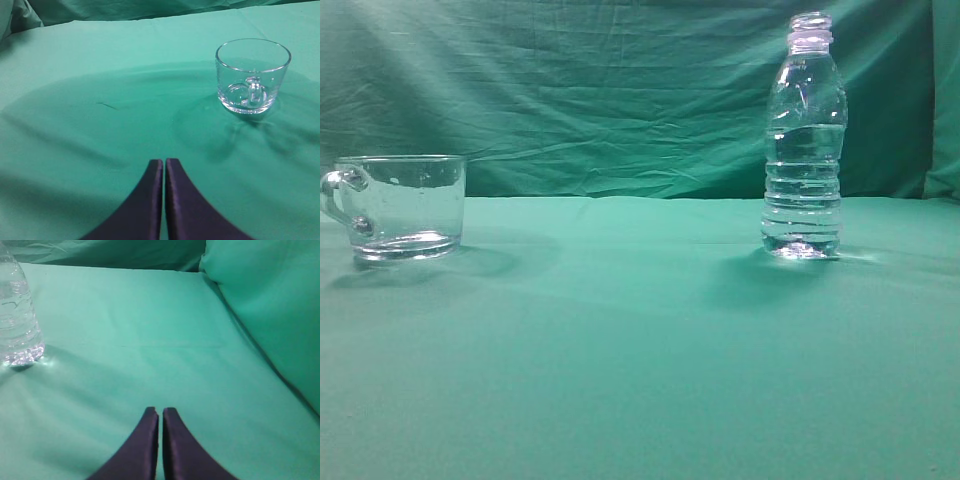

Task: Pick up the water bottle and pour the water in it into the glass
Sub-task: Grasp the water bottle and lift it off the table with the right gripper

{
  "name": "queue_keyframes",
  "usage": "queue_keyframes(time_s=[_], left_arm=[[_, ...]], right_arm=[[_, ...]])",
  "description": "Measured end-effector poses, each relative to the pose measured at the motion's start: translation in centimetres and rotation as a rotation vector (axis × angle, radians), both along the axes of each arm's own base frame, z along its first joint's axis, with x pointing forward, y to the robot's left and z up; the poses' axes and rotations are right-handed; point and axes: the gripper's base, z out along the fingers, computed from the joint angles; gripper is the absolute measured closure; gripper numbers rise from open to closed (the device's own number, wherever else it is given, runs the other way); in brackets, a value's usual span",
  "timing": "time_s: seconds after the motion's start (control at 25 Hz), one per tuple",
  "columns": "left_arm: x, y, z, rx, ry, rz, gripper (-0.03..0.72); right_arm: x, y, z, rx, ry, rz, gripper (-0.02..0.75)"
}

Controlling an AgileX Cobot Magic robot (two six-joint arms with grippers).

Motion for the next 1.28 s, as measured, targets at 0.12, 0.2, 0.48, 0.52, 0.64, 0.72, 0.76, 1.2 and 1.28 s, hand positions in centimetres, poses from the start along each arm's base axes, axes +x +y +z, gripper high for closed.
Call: queue_keyframes(time_s=[0.12, 0.2, 0.48, 0.52, 0.64, 0.72, 0.76, 1.2, 1.28], left_arm=[[0.0, 0.0, 0.0, 0.0, 0.0, 0.0, 0.688], [0.0, 0.0, 0.0, 0.0, 0.0, 0.0, 0.688], [0.0, 0.0, 0.0, 0.0, 0.0, 0.0, 0.688], [0.0, 0.0, 0.0, 0.0, 0.0, 0.0, 0.688], [0.0, 0.0, 0.0, 0.0, 0.0, 0.0, 0.688], [0.0, 0.0, 0.0, 0.0, 0.0, 0.0, 0.688], [0.0, 0.0, 0.0, 0.0, 0.0, 0.0, 0.688], [0.0, 0.0, 0.0, 0.0, 0.0, 0.0, 0.688], [0.0, 0.0, 0.0, 0.0, 0.0, 0.0, 0.688]], right_arm=[[0.0, 0.0, 0.0, 0.0, 0.0, 0.0, 0.738], [0.0, 0.0, 0.0, 0.0, 0.0, 0.0, 0.738], [0.0, 0.0, 0.0, 0.0, 0.0, 0.0, 0.738], [0.0, 0.0, 0.0, 0.0, 0.0, 0.0, 0.738], [0.0, 0.0, 0.0, 0.0, 0.0, 0.0, 0.738], [0.0, 0.0, 0.0, 0.0, 0.0, 0.0, 0.738], [0.0, 0.0, 0.0, 0.0, 0.0, 0.0, 0.738], [0.0, 0.0, 0.0, 0.0, 0.0, 0.0, 0.738], [0.0, 0.0, 0.0, 0.0, 0.0, 0.0, 0.738]])
